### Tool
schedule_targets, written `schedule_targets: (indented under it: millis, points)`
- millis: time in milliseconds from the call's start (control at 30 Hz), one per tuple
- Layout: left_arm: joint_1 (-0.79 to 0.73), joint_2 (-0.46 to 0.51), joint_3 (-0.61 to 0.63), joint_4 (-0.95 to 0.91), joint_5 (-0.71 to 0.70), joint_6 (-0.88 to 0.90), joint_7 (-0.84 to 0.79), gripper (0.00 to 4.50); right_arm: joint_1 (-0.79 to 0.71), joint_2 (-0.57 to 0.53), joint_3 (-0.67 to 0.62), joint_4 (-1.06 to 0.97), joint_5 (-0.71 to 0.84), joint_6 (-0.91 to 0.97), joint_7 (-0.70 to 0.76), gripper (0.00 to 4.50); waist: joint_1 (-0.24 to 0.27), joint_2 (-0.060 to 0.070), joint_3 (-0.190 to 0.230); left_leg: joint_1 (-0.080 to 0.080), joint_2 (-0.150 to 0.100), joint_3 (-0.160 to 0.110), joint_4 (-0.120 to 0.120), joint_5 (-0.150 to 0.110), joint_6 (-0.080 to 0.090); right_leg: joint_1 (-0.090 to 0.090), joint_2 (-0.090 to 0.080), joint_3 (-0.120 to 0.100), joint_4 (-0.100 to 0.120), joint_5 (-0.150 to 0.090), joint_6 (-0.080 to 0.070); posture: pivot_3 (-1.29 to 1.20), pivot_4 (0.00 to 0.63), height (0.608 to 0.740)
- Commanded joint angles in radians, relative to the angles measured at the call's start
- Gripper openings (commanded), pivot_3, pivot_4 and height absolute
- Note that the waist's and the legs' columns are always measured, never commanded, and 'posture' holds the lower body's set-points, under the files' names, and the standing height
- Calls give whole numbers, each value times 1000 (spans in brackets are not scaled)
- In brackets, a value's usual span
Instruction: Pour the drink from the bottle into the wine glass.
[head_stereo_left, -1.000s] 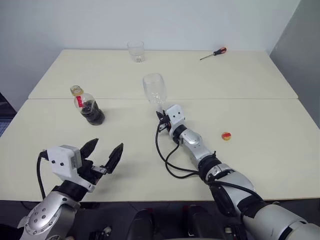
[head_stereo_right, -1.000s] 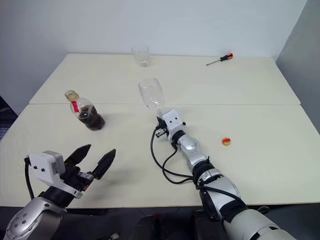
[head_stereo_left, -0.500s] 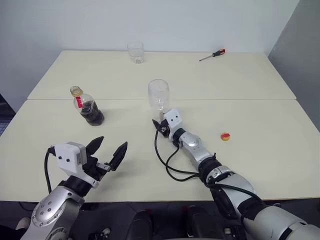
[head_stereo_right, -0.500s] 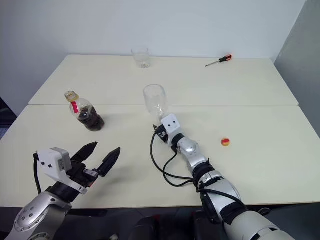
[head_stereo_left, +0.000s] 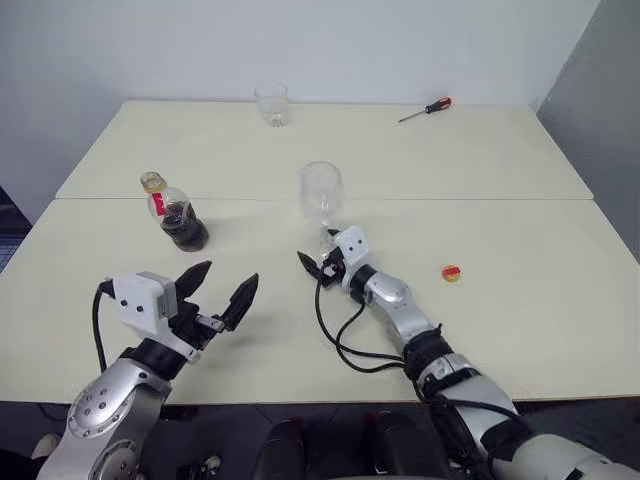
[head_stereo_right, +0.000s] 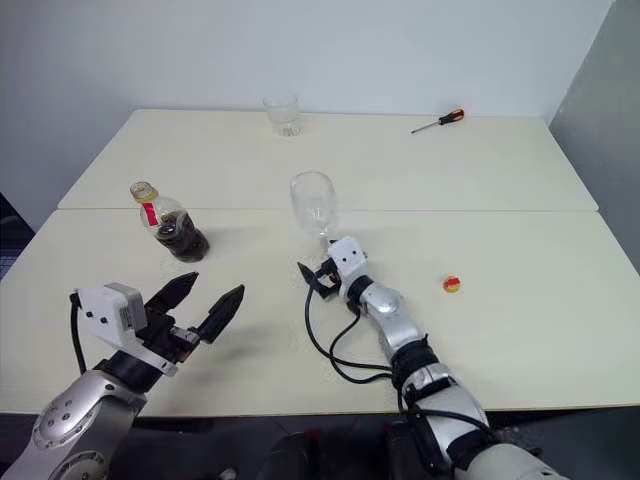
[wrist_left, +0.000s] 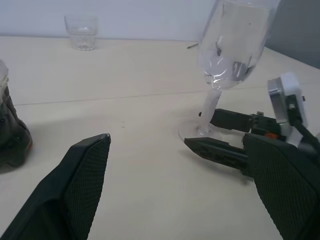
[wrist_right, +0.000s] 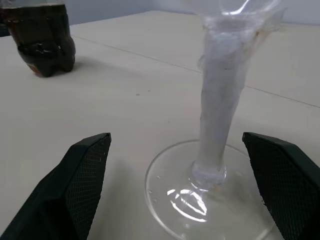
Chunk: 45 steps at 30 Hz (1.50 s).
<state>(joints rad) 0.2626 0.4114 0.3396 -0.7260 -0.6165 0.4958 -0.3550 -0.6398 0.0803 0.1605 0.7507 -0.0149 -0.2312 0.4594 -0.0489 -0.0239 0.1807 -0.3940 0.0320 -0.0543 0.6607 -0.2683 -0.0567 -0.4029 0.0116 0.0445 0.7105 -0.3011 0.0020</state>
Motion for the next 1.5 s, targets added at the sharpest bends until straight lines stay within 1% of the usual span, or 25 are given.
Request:
schedule_targets:
  millis: [33,67,133,233,333,433,533,600,767,900,1000,1300,1500]
  points:
    - [-17,14,17,-20,8,14,39,4500,107,-85,7,-249,20,145,71,4492,8,0,0,0,0,0,0,0,0,0,0,0,0,0,0,0,150,740]
    - [-21,14,15,-18,11,20,49,4500,130,-106,10,-302,20,179,81,4492,14,0,0,-1,-1,0,0,0,0,0,-1,0,0,0,0,0,150,740]
    - [-30,10,10,-6,29,24,72,4500,197,-192,9,-435,13,228,114,4492,20,0,0,-1,-1,0,1,0,0,0,-1,0,0,0,1,0,150,740]
    - [-69,-16,4,34,59,30,135,4500,310,-315,-32,-644,45,342,151,4492,25,0,0,-1,-2,0,1,0,0,0,-1,-1,-1,0,1,0,150,740]
    - [-107,-38,-6,74,93,17,168,4500,401,-403,-58,-823,87,429,183,4492,22,0,0,-2,-3,-1,1,0,0,0,-1,-1,-2,0,1,0,150,740]
    - [-155,-41,-4,168,163,-36,184,4500,483,-455,-80,-1018,196,492,240,4492,16,0,0,-2,-3,0,0,0,0,0,1,-1,-2,0,1,0,150,740]
    - [-212,-45,23,259,197,-73,205,4500,558,-502,-98,-1190,331,532,320,4492,14,0,1,-1,-2,-1,-1,0,0,0,4,-1,-2,0,1,0,150,740]
    - [-230,-41,26,291,213,-94,204,4500,586,-526,-109,-1269,394,569,335,4492,15,0,1,-1,-2,-2,-1,0,0,0,5,-2,-2,0,0,0,150,740]
    - [-270,-38,27,350,246,-129,205,4500,583,-554,-139,-1383,510,645,319,4492,19,-1,1,-2,-3,-1,0,0,0,0,3,-2,-3,0,1,0,150,740]
    - [-301,-31,36,416,271,-161,198,4500,568,-555,-136,-1422,555,685,290,4492,21,-1,1,-2,-3,-1,1,0,0,0,3,-2,-4,0,1,0,150,740]
    - [-322,-22,39,458,292,-190,189,4500,569,-566,-118,-1436,548,682,287,4492,21,-1,1,-3,-3,-1,0,0,0,0,3,-2,-5,0,1,0,150,740]
    - [-399,17,60,607,318,-268,165,4500,563,-575,-125,-1441,578,721,248,4492,21,-2,1,-3,-3,-1,0,0,0,0,3,-2,-5,0,1,0,150,740]
    - [-481,43,46,764,330,-343,120,4500,560,-591,-132,-1448,595,745,239,4492,21,-2,1,-3,-3,-2,0,0,0,0,3,-3,-5,1,1,0,150,740]
